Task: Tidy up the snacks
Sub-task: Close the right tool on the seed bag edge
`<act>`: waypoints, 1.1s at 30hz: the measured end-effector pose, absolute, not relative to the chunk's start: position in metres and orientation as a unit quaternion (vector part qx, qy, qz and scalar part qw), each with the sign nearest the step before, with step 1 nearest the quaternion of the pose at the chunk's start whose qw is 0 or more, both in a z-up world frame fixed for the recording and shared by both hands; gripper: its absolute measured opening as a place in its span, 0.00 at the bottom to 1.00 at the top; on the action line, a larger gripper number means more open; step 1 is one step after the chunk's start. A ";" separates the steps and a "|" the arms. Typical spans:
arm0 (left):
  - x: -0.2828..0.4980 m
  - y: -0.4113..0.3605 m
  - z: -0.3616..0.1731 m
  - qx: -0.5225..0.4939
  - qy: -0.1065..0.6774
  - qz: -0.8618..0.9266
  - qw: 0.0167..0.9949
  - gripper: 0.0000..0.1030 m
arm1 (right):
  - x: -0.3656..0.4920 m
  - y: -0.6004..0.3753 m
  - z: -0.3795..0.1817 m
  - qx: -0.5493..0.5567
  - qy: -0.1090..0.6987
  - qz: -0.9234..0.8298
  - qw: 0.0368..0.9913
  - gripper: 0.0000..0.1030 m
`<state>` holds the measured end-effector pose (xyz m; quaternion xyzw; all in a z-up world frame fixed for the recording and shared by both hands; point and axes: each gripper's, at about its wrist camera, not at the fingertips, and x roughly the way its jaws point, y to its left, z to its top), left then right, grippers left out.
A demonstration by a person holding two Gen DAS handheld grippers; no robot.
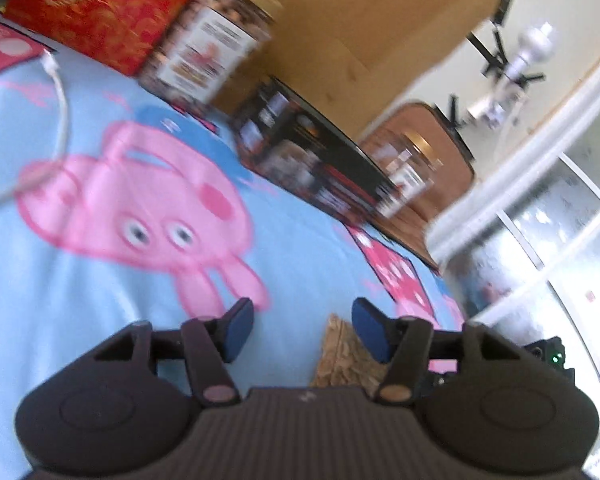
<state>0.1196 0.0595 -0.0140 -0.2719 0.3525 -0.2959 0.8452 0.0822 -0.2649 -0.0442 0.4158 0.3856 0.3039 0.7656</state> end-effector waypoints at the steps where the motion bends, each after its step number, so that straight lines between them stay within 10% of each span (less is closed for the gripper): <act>1: 0.116 0.054 -0.013 -0.266 0.352 -0.300 0.846 0.54 | 0.077 -0.269 -0.045 0.422 0.381 0.302 0.765 0.13; 33: 0.105 0.050 -0.016 -0.278 0.347 -0.304 0.843 0.54 | 0.067 -0.272 -0.044 0.402 0.355 0.272 0.799 0.15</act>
